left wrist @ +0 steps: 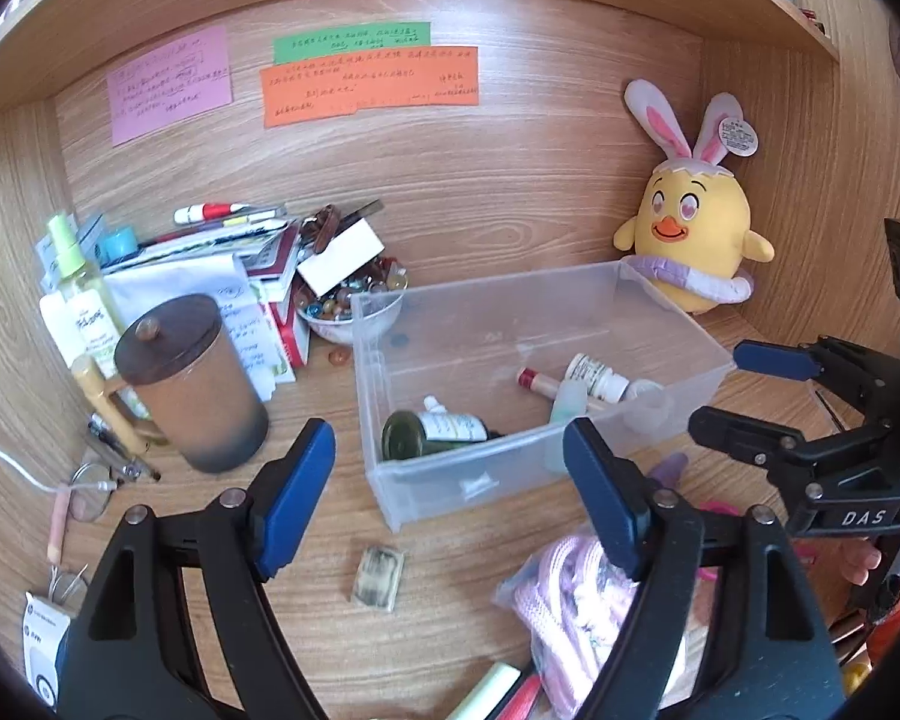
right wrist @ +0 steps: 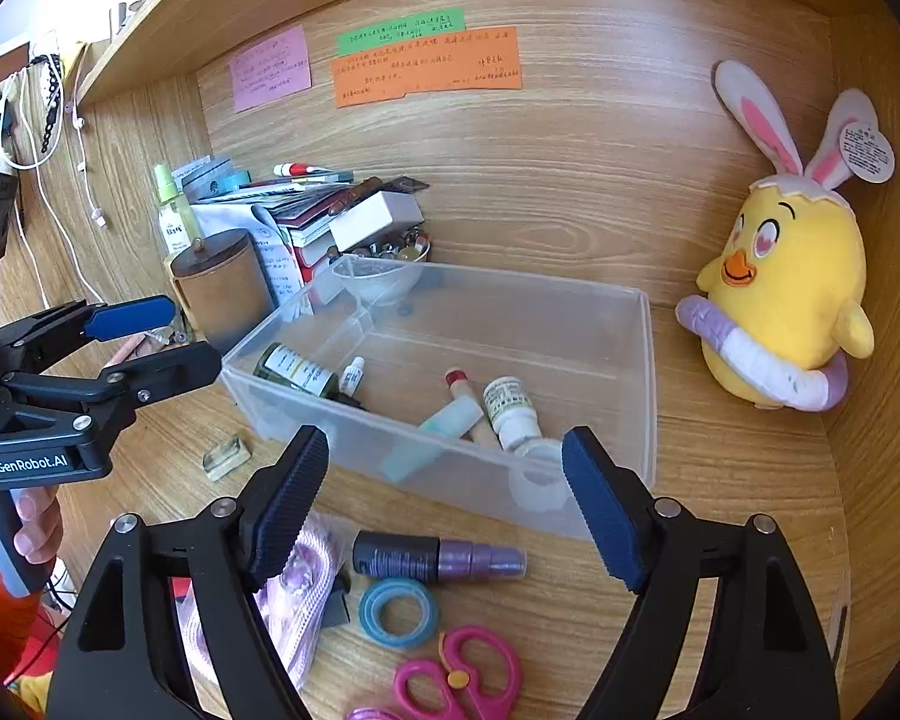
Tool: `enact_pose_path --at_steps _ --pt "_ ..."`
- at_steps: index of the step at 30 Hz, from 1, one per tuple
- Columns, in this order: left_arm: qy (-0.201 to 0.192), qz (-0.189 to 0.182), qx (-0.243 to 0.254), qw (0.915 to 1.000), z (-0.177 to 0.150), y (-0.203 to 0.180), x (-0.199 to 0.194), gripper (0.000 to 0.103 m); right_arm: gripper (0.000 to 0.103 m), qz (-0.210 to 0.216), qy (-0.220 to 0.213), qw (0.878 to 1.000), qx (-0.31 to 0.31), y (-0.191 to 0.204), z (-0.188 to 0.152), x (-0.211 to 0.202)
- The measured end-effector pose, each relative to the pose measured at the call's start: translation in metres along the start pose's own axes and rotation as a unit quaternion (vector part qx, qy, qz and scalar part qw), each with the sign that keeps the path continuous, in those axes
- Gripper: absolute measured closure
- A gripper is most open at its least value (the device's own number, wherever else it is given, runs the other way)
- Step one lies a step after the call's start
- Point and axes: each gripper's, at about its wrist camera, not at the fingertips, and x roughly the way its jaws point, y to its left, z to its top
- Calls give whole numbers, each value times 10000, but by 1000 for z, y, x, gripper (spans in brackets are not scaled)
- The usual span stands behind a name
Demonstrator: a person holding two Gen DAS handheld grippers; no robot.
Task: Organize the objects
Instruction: 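Carry the tape roll and blue-green tube into the clear box and release both, then grasp the pink lip balm tin with the right gripper while the left gripper grasps the braided bracelet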
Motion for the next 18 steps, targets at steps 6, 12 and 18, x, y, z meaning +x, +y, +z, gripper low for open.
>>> enact_pose_path --at_steps 6,12,18 --pt "114 52 -213 9997 -23 13 -13 11 20 -104 -7 9999 -125 6 -18 -12" --pt "339 169 -238 9990 -49 20 -22 10 20 -157 166 9997 -94 4 -41 -20" --pt "678 131 -312 9971 -77 21 -24 9 20 -260 380 9989 102 -5 -65 -24"
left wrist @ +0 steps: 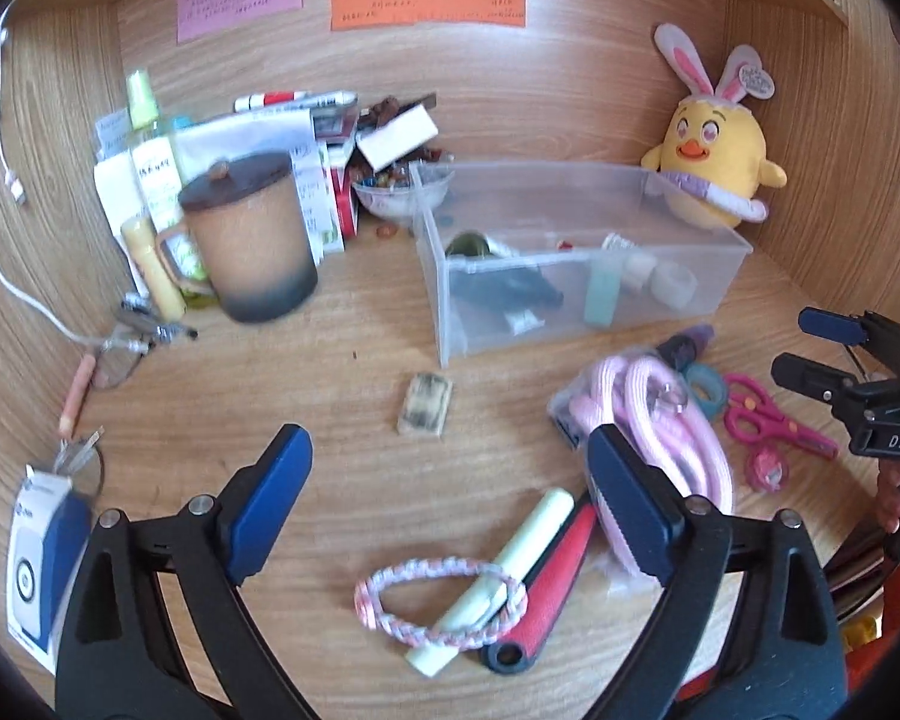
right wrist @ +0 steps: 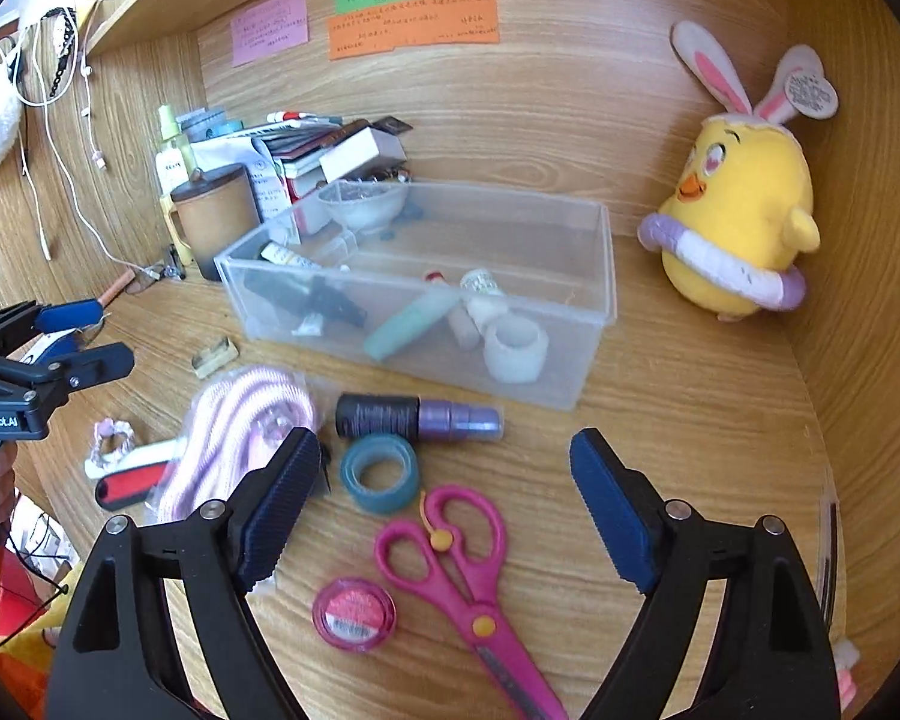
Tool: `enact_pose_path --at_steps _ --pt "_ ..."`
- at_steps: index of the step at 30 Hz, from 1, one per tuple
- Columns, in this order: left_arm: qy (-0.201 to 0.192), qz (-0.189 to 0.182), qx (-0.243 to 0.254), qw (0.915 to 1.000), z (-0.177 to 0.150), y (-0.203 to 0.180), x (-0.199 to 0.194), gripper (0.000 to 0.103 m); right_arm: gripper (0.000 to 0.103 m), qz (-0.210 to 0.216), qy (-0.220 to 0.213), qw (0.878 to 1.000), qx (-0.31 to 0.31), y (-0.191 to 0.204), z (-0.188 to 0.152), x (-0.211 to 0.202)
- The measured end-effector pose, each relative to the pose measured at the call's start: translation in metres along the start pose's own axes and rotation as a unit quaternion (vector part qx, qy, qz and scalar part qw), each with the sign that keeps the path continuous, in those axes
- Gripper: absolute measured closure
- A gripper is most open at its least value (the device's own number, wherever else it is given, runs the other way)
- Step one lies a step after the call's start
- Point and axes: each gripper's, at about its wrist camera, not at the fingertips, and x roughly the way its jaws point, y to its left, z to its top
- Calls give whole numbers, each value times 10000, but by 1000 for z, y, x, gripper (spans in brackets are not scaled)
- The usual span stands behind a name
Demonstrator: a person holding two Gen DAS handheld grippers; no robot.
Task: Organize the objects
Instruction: 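Grasp the pink lip balm tin with the right gripper while the left gripper grasps the braided bracelet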
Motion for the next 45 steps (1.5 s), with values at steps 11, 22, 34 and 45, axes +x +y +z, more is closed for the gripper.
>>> enact_pose_path --at_steps 11,22,34,45 --pt "404 229 -99 9989 -37 18 -3 9 20 201 521 9981 267 -2 -39 3" --pt "550 373 -511 9965 -52 51 -2 31 44 471 544 9974 22 18 -44 -4" --pt "641 224 -635 9957 -63 55 9 57 65 500 746 9959 -91 30 -51 11" --pt "513 191 -716 9959 -56 59 7 91 71 486 565 9972 -108 33 -45 7"
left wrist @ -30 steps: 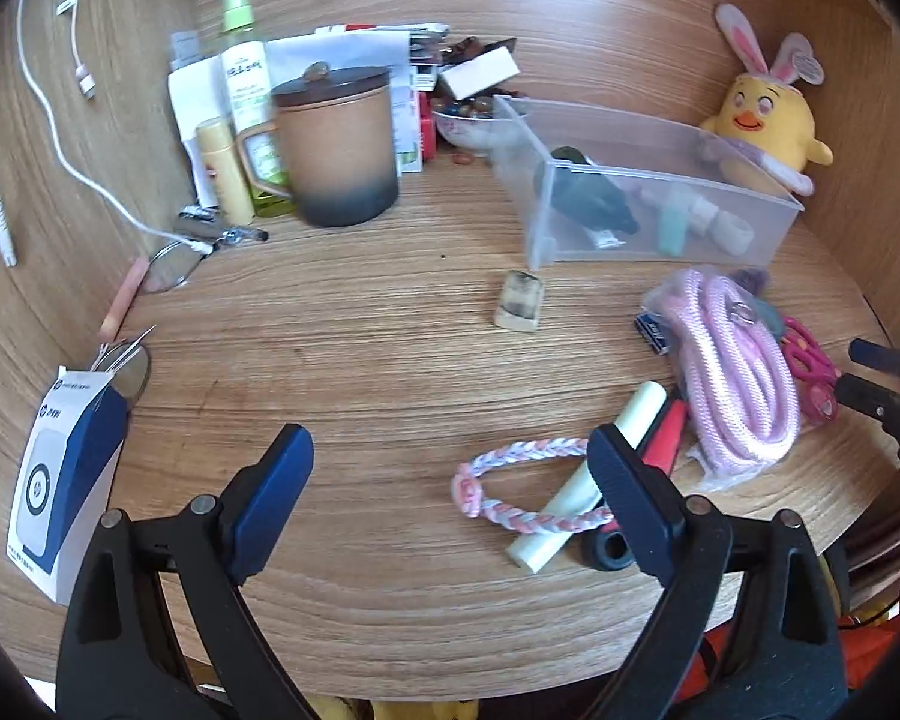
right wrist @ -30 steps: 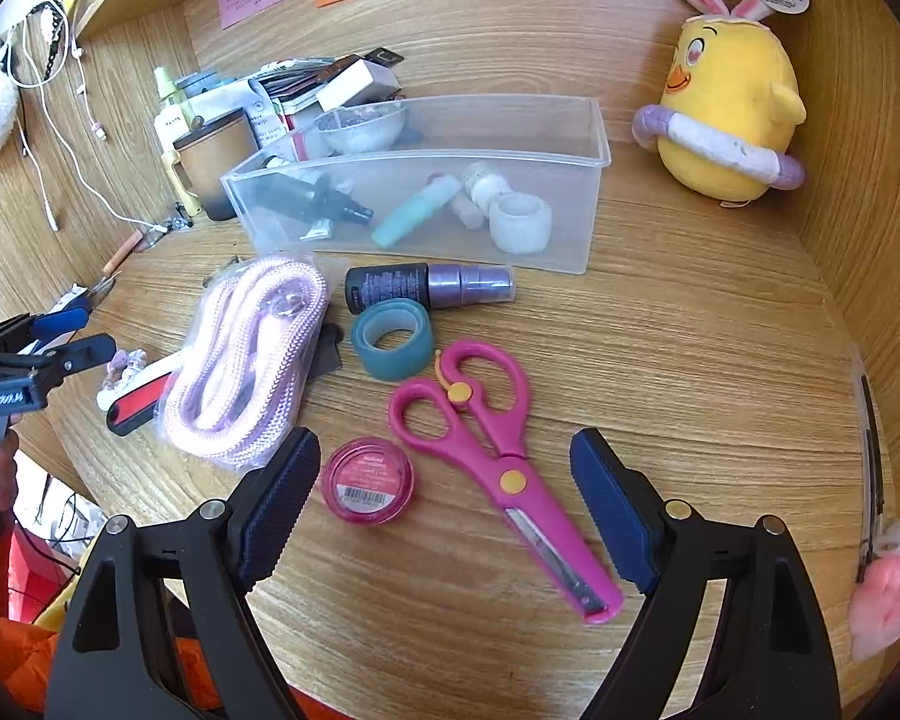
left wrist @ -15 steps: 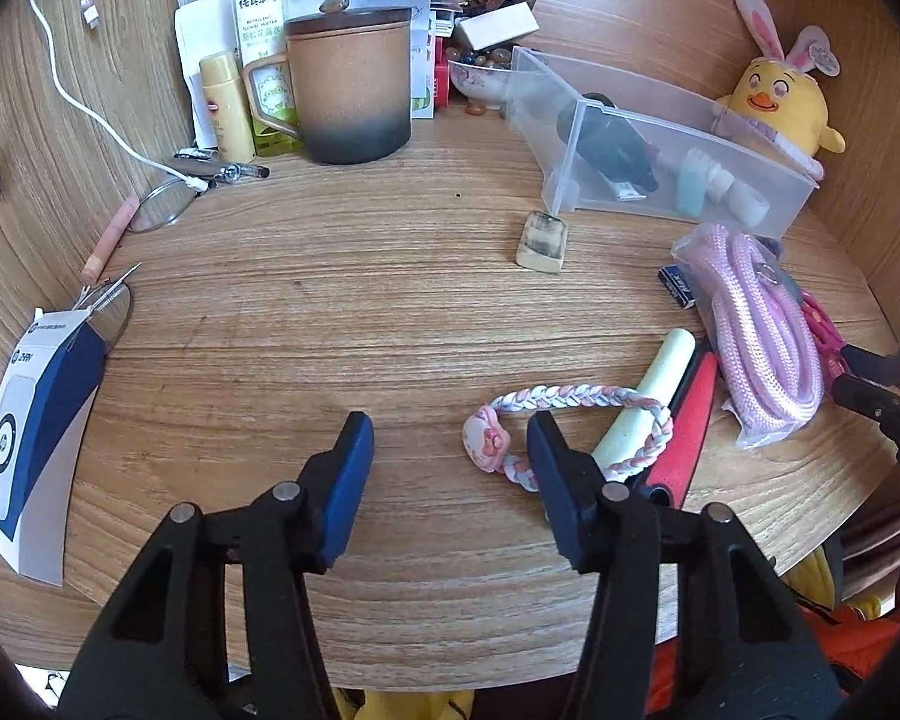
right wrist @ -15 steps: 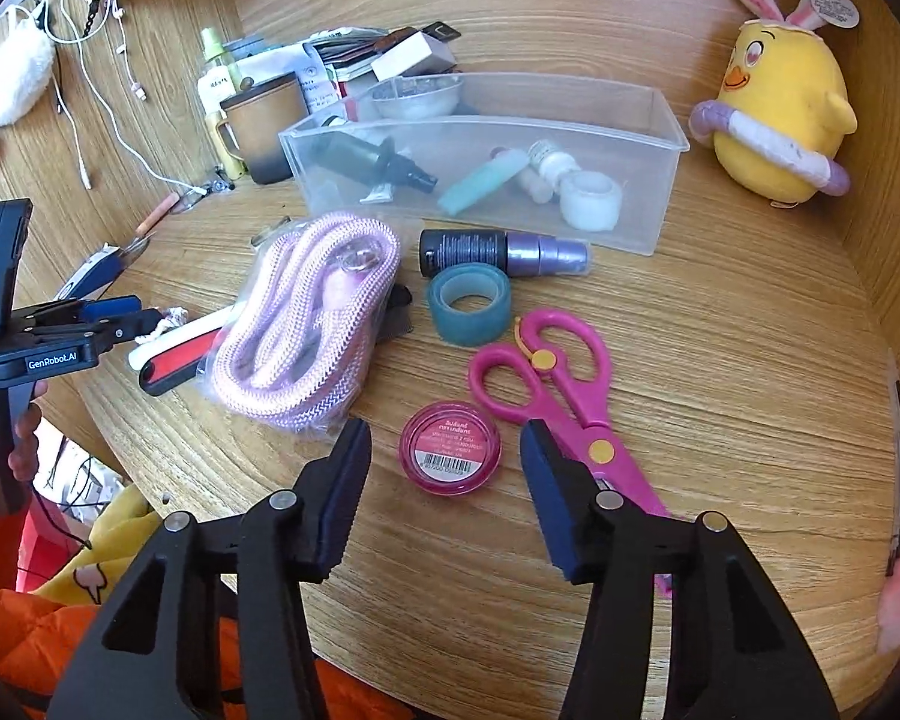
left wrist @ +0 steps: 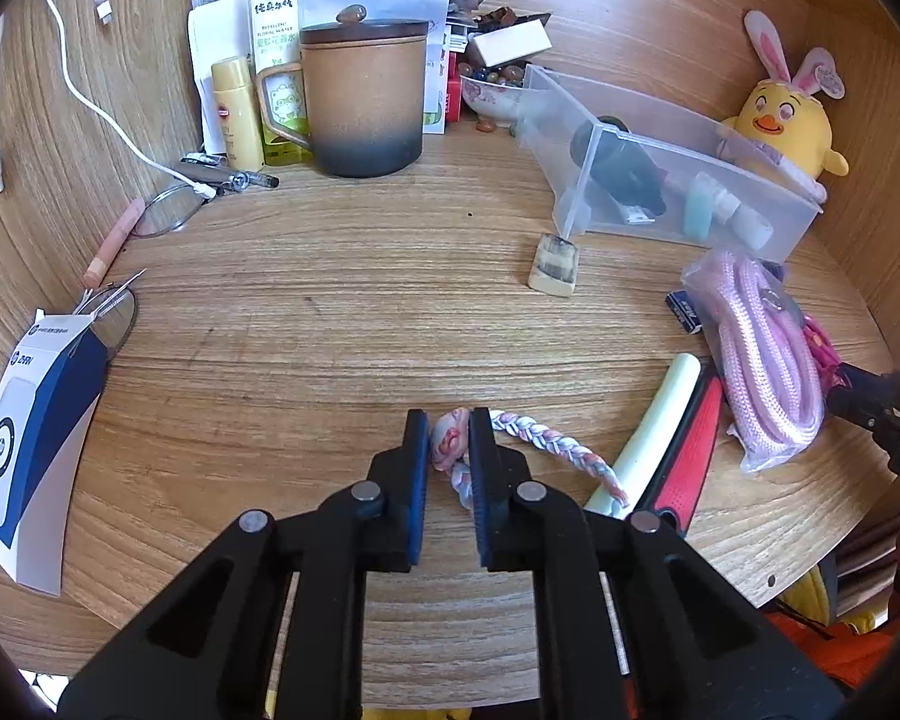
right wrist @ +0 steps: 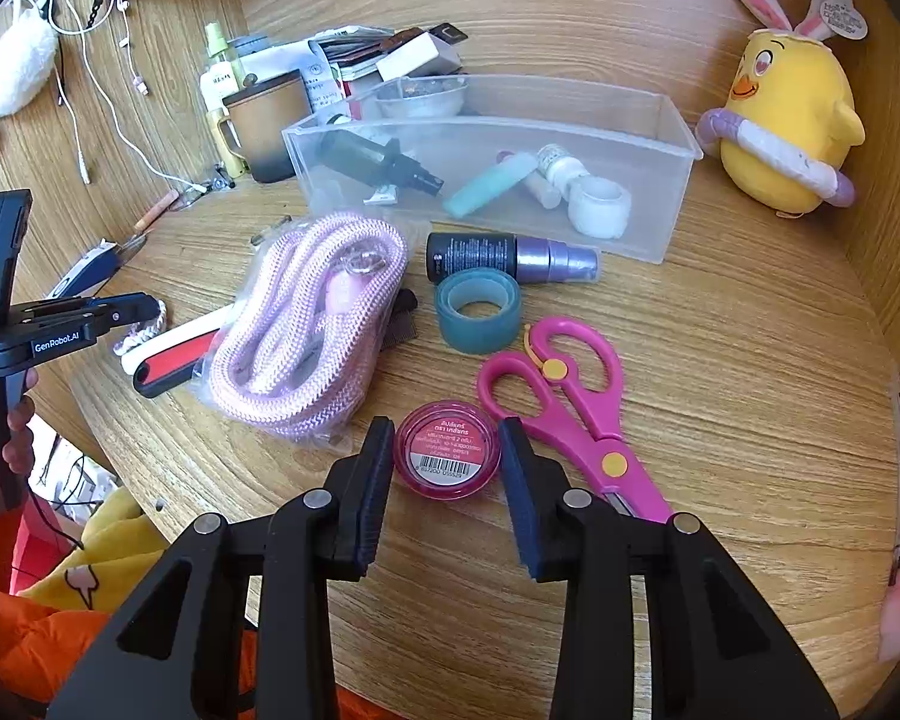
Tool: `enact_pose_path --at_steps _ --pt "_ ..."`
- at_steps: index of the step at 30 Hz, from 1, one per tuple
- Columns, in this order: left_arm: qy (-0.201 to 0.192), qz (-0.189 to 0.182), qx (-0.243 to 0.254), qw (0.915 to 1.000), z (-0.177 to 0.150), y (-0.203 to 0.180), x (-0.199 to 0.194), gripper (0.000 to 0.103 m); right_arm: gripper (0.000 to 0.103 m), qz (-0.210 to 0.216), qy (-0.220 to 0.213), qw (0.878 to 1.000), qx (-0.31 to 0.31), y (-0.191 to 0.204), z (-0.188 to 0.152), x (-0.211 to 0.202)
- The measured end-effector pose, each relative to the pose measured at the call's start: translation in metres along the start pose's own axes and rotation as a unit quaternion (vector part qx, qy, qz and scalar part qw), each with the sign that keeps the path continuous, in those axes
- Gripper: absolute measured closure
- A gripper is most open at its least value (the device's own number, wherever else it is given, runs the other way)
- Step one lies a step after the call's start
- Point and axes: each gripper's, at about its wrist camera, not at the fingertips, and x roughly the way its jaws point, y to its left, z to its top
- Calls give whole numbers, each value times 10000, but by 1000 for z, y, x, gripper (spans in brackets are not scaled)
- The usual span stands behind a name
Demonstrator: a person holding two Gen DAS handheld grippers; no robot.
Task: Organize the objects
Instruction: 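Grasp the pink lip balm tin with the right gripper while the left gripper grasps the braided bracelet, then carry the pink tin and braided bracelet into the clear box and open both grippers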
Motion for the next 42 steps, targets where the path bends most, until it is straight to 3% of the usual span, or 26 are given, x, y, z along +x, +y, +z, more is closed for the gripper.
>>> enact_pose_path --at_steps 10,23,32,42 --pt "-540 -347 260 9976 30 -25 -23 92 71 72 -466 9989 18 0 21 -15" --pt "-1203 -914 686 9861 81 -81 -35 92 71 226 -937 9953 99 0 52 -18" --pt "-1296 -914 604 9855 119 -96 -22 92 71 79 -1294 9915 85 -10 89 -19" --pt "-1432 -883 477 9846 162 -104 -15 92 71 86 -1375 9905 -51 -18 125 -9"
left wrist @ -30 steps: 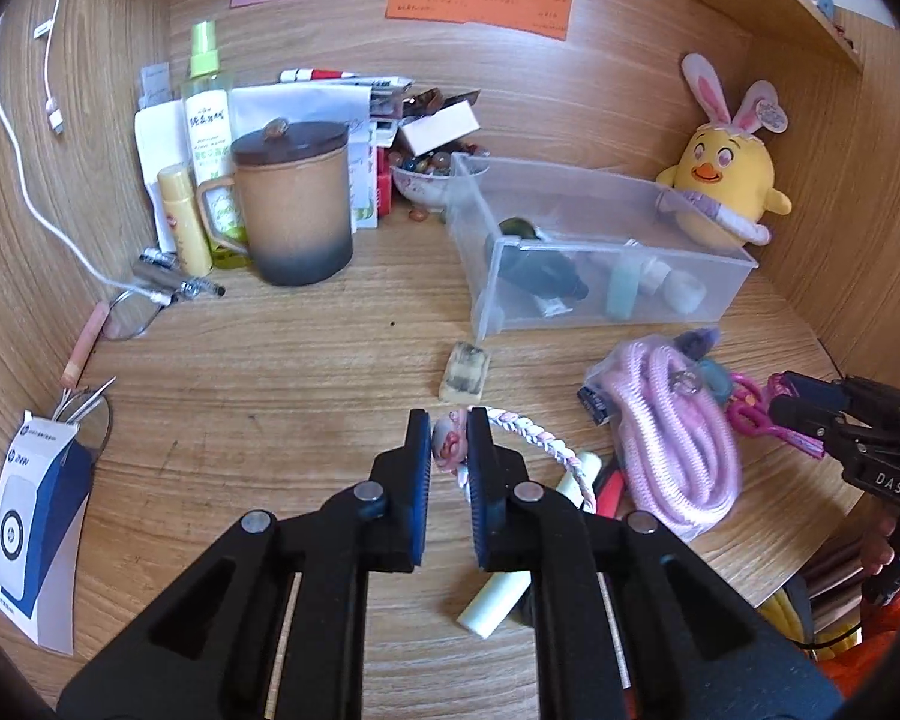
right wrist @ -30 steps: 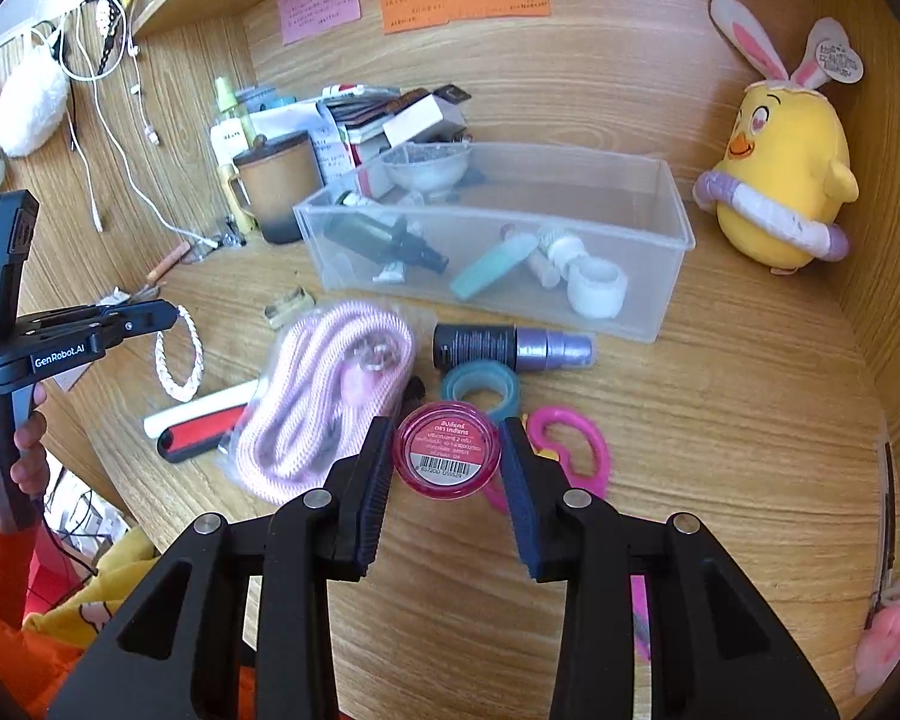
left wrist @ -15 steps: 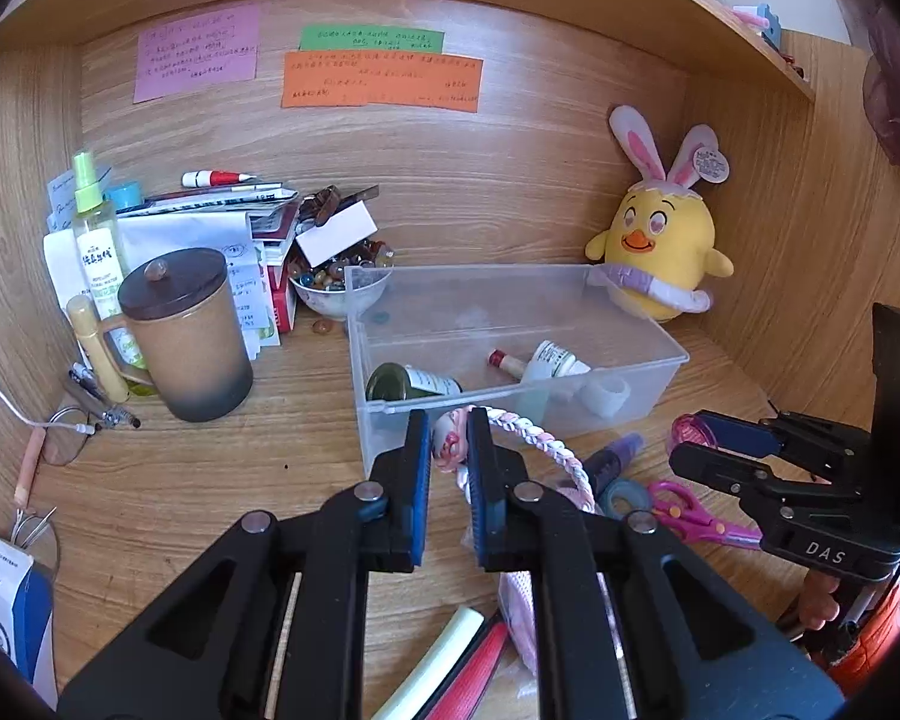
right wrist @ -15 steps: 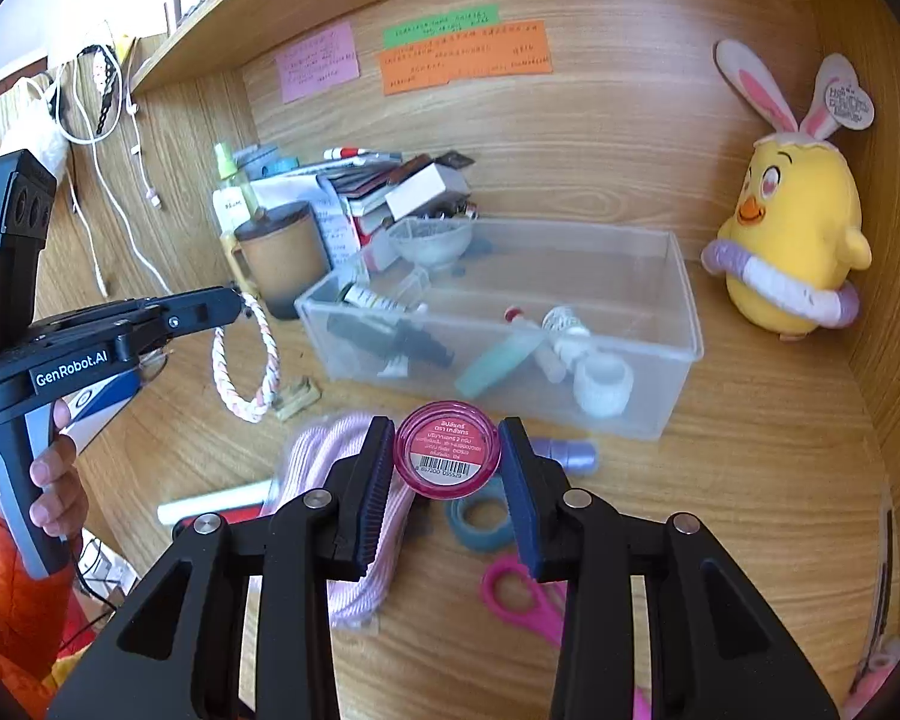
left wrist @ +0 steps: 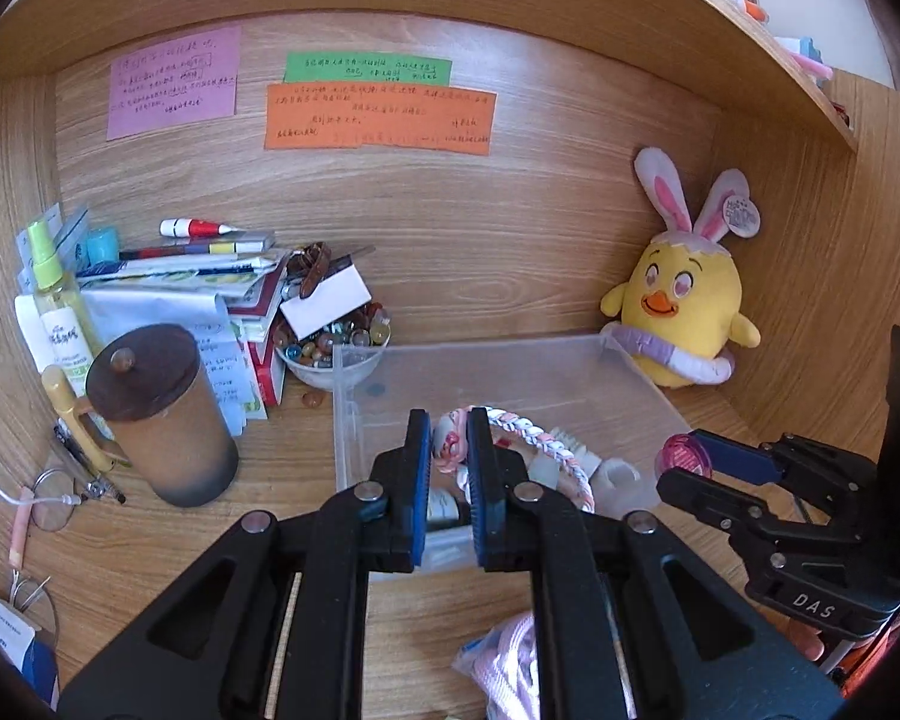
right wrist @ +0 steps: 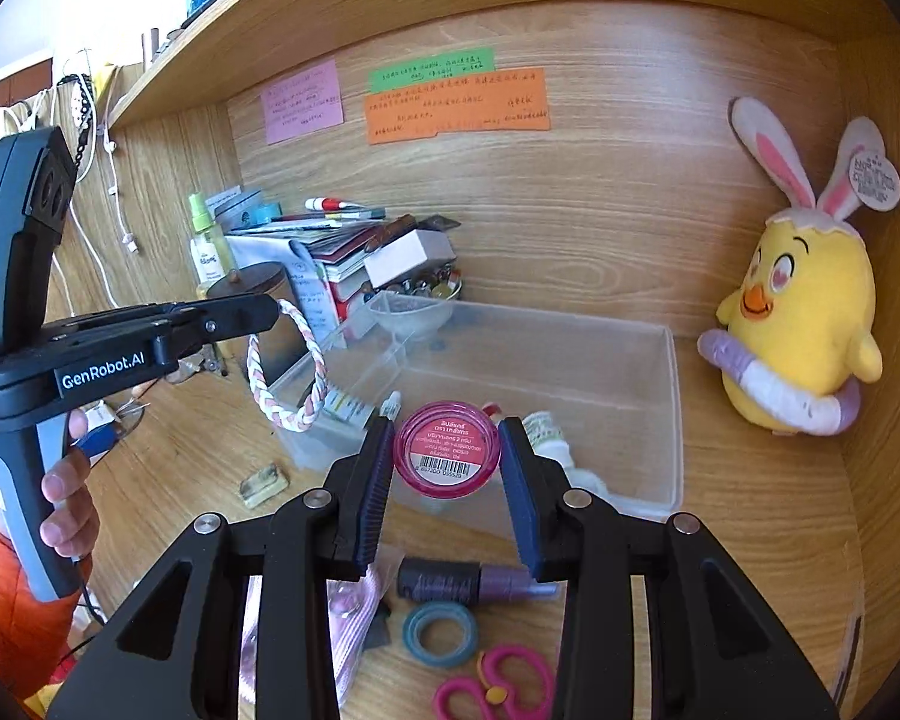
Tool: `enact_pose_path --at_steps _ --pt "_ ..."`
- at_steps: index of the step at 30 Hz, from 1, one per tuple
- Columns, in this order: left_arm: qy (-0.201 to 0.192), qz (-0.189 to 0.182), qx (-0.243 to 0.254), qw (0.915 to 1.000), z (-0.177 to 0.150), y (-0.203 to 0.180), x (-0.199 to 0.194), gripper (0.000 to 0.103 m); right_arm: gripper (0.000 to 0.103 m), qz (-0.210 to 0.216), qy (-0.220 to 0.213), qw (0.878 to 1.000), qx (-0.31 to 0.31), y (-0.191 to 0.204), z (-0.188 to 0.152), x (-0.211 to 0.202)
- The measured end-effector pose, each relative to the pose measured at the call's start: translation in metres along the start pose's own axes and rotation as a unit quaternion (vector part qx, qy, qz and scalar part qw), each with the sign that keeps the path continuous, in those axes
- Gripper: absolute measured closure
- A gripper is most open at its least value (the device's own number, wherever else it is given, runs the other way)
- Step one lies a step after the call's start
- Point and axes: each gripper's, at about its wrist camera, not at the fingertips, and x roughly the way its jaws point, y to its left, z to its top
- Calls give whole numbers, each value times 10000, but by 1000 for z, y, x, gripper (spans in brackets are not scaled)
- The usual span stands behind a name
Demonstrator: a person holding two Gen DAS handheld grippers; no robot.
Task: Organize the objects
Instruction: 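Carry the pink tin and braided bracelet into the clear box and open both grippers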
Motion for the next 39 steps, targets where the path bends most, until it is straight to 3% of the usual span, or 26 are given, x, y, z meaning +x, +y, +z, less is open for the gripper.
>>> enact_pose_path --at_steps 9,18,28,30,34,39 --pt "170 -19 -83 9998 19 -1 34 92 71 -177 36 9998 -61 -13 25 28" --pt "795 86 -105 9967 3 3 84 92 71 -362 591 9976 9 -28 14 73" --pt "1079 107 -100 9941 -13 1 106 90 70 -596 826 9947 -149 -28 6 91" --pt "1099 125 -94 9938 -13 1 106 80 69 -565 864 9946 -116 -29 5 92" --pt "1049 151 -11 9944 -12 -3 101 73 48 -507 916 9945 -51 -31 5 91" --pt "839 117 32 9964 -6 -5 82 56 42 -532 792 9954 -128 -27 10 78"
